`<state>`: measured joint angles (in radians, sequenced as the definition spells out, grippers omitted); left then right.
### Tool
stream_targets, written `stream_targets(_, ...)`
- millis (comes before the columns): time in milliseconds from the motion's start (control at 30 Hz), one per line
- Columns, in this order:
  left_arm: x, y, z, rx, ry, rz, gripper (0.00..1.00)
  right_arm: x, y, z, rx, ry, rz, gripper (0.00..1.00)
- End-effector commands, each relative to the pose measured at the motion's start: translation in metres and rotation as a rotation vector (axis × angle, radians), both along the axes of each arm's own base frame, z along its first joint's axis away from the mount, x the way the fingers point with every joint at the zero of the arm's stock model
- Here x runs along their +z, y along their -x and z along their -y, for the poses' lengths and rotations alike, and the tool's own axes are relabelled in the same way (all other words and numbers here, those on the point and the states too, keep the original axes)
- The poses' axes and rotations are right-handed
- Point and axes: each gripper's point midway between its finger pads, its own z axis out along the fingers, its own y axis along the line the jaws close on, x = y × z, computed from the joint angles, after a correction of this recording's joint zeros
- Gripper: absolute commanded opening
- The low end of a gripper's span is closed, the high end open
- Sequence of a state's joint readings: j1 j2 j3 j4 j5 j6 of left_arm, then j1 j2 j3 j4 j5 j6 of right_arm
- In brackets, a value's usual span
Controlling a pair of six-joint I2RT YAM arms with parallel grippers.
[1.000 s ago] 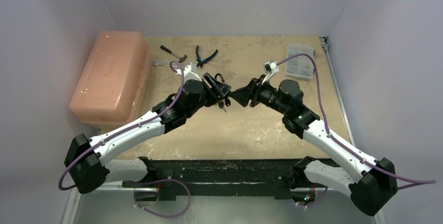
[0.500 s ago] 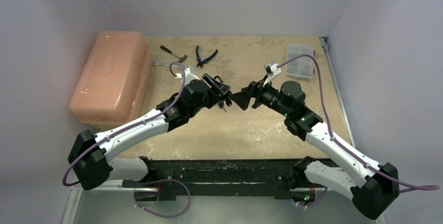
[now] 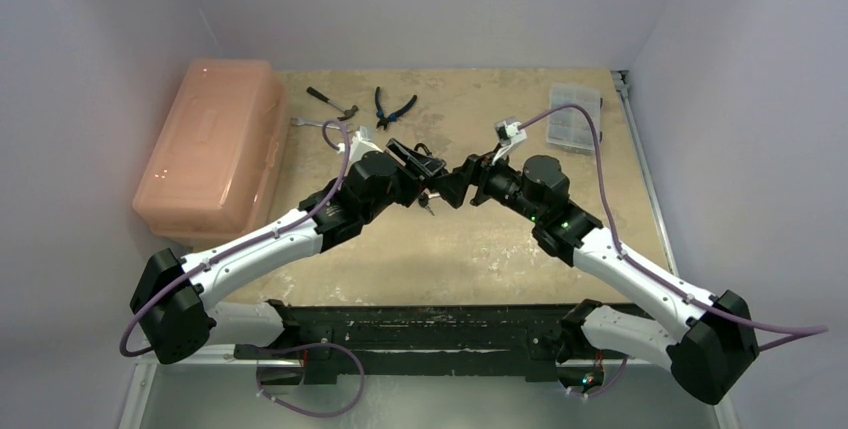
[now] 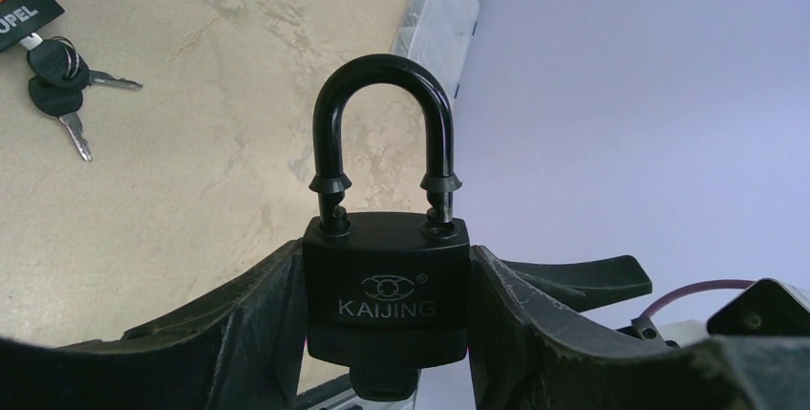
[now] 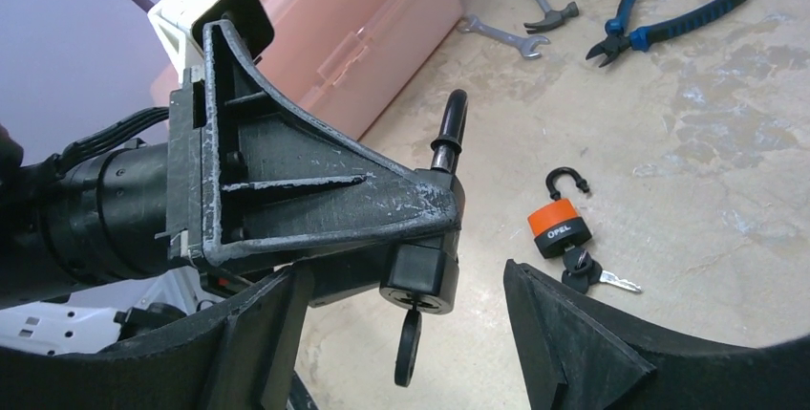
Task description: Unlock with the key
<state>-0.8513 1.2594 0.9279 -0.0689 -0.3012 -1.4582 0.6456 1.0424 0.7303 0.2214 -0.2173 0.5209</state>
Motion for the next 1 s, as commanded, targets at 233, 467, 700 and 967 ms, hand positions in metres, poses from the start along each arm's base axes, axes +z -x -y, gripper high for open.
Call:
stream_targets(233, 0.067, -0.003, 0.01, 0.012, 0.263, 0.084, 0.0, 0.013, -0.008, -0.013, -0.1, -0.048, 0.08, 0.81)
stream_targets(467, 0.07, 0.001, 0.009, 0.006, 0.29, 0.073, 0.0, 0.012, -0.022, 0.003, -0.244, -0.097, 0.097, 0.78)
stream_targets(700, 0.07, 0.002, 0.008, 0.004, 0.3, 0.075, 0.0, 0.01, -0.03, 0.002, -0.279, -0.115, 0.101, 0.72)
stream_targets(967, 0.064, 0.001, 0.011, 0.0, 0.308, 0.071, 0.0, 0.015, -0.034, -0.004, -0.295, -0.12, 0.105, 0.65)
